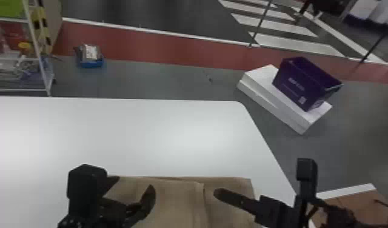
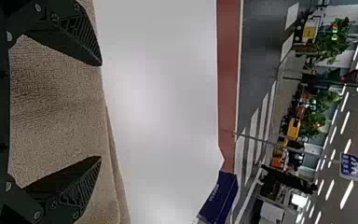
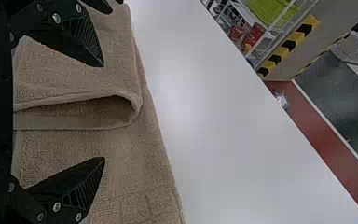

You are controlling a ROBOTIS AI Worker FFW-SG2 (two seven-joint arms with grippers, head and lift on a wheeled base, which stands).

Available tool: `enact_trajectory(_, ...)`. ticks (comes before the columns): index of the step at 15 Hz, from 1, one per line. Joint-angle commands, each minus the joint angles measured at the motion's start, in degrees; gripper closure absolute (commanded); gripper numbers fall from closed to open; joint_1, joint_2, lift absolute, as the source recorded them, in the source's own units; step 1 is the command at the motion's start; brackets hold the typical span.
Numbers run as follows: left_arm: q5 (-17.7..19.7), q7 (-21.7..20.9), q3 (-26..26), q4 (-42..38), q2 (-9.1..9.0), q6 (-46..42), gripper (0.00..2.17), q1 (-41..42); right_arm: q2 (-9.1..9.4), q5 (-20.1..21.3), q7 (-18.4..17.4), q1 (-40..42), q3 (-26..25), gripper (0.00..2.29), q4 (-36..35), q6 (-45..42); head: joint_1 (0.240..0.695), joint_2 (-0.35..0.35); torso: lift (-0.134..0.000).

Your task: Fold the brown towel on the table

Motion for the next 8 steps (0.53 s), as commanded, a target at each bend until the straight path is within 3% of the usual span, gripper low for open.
enact_trajectory(1, -0.1, 0.0, -0.2, 0.0, 0.02, 0.0, 0.2, 0.1, 0.05, -0.4, -1.0, -0.2, 1.2, 0.22, 0.2, 0.6, 0.695, -0.35, -0.124)
enact_trajectory(4, -0.1, 0.0, -0.6, -0.1, 0.02, -0.4, 0.2, 0.1, 0.05, -0.4, -2.4, 0.2, 5.0, 0.28, 0.7, 0.6, 0.695, -0.35, -0.124)
enact_trajectory(8, -0.1, -0.1, -0.2, -0.4, 0.02, -1.1, 0.2, 0.2, 0.05, 0.3, -3.4, 0.9, 5.6, 0.28, 1.8, 0.6, 0.695, -0.35, -0.124)
